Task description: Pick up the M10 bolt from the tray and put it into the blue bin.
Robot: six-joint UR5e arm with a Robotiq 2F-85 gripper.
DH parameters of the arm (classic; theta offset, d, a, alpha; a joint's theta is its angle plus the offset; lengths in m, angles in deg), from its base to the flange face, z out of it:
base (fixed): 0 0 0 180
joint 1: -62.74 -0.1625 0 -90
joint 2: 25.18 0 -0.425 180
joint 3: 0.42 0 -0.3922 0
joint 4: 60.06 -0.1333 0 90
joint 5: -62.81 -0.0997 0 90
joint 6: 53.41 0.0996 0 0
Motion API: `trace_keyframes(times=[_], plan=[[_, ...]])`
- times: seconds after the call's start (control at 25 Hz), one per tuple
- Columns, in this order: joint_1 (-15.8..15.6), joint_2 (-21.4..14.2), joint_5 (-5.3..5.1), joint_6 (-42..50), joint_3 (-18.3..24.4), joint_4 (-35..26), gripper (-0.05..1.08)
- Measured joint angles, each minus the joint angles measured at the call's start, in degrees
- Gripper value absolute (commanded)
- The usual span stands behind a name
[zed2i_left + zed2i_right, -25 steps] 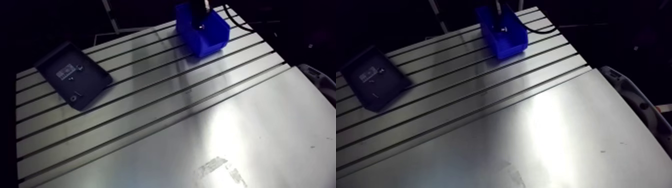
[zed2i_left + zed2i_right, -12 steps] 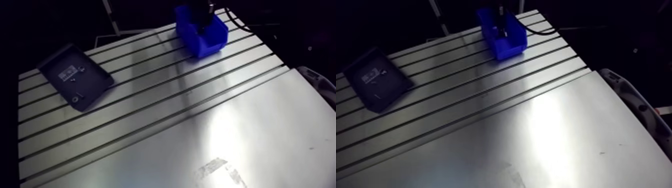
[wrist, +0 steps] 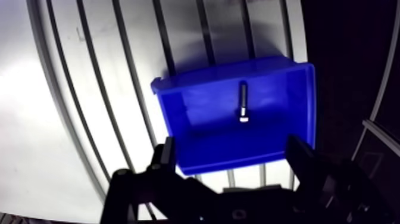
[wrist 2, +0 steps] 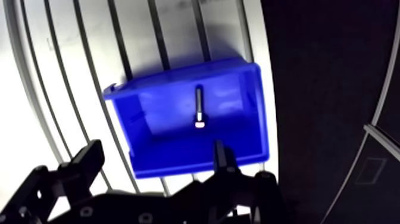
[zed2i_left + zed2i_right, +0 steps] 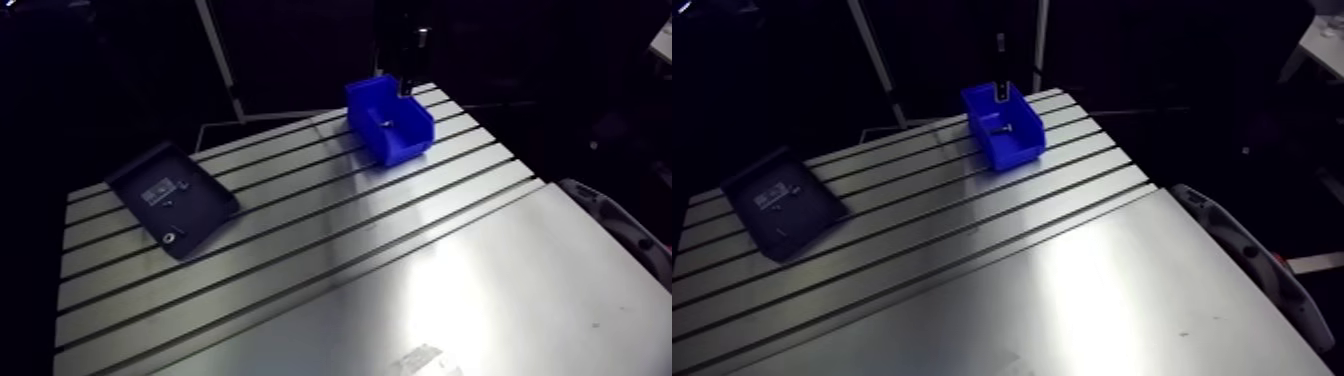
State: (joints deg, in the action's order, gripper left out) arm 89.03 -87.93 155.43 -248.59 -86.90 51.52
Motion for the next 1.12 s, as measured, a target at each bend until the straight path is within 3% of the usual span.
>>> trace_keyframes(times=[0.2, 0.36, 0.52, 0.8, 1.12], plan=[[0.02, -3.48, -0.25, 3.15, 0.21, -2.02, 0.01], [-0.58, -6.33, -0.84, 12.02, 0.83, -4.5, 0.01], [-1.63, -8.35, -1.42, 24.84, 2.78, -9.04, 0.01], [-3.97, -10.38, -2.33, 55.03, 7.54, -18.29, 0.01], [-8.5, -11.45, -2.63, 78.81, 12.29, -25.62, 0.01]])
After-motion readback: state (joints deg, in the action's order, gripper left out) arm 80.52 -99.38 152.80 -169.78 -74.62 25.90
